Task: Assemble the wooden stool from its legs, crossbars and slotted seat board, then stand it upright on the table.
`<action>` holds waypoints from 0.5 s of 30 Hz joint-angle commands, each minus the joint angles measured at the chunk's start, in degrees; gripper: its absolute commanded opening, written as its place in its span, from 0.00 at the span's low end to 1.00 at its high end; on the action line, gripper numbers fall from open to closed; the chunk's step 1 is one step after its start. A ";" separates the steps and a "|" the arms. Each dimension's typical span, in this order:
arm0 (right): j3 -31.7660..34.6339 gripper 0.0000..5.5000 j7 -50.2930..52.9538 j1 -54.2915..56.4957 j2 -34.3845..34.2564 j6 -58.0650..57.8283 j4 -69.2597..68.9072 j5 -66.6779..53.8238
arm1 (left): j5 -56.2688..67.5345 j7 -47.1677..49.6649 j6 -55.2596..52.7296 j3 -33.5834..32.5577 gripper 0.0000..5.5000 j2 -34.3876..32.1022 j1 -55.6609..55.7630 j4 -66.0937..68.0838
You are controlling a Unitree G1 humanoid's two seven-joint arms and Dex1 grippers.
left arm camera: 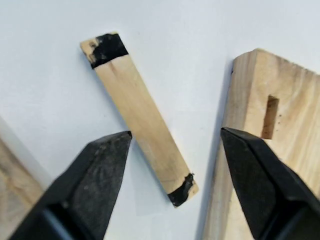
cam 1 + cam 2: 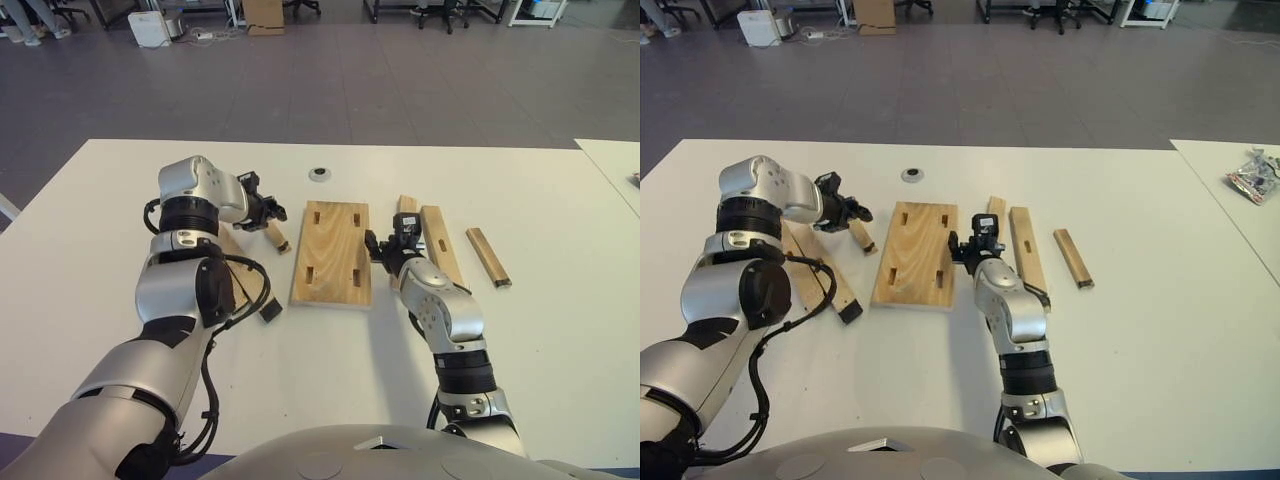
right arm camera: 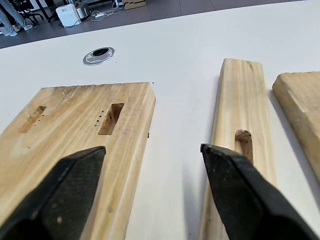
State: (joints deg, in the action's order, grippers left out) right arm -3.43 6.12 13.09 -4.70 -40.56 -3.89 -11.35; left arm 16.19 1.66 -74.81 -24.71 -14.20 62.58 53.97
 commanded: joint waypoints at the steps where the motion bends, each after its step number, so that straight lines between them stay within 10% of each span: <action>1: 0.26 0.65 1.53 -0.39 -5.21 1.25 0.88 -0.86 | -0.03 3.48 -0.90 -3.02 0.60 -1.54 0.61 9.66; 11: -0.91 0.65 4.11 -2.07 -6.31 3.01 1.51 -2.64 | -2.70 2.79 4.71 -0.22 0.60 -5.55 1.85 18.38; 15: -1.21 0.65 5.05 -2.56 -6.57 3.48 1.86 -3.13 | -5.72 -3.68 7.92 5.69 0.45 -6.94 1.36 20.05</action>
State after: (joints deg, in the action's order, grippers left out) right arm -4.28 10.34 12.23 -4.73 -37.53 -2.67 -13.95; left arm 13.05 0.49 -67.55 -22.02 -20.49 66.30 72.06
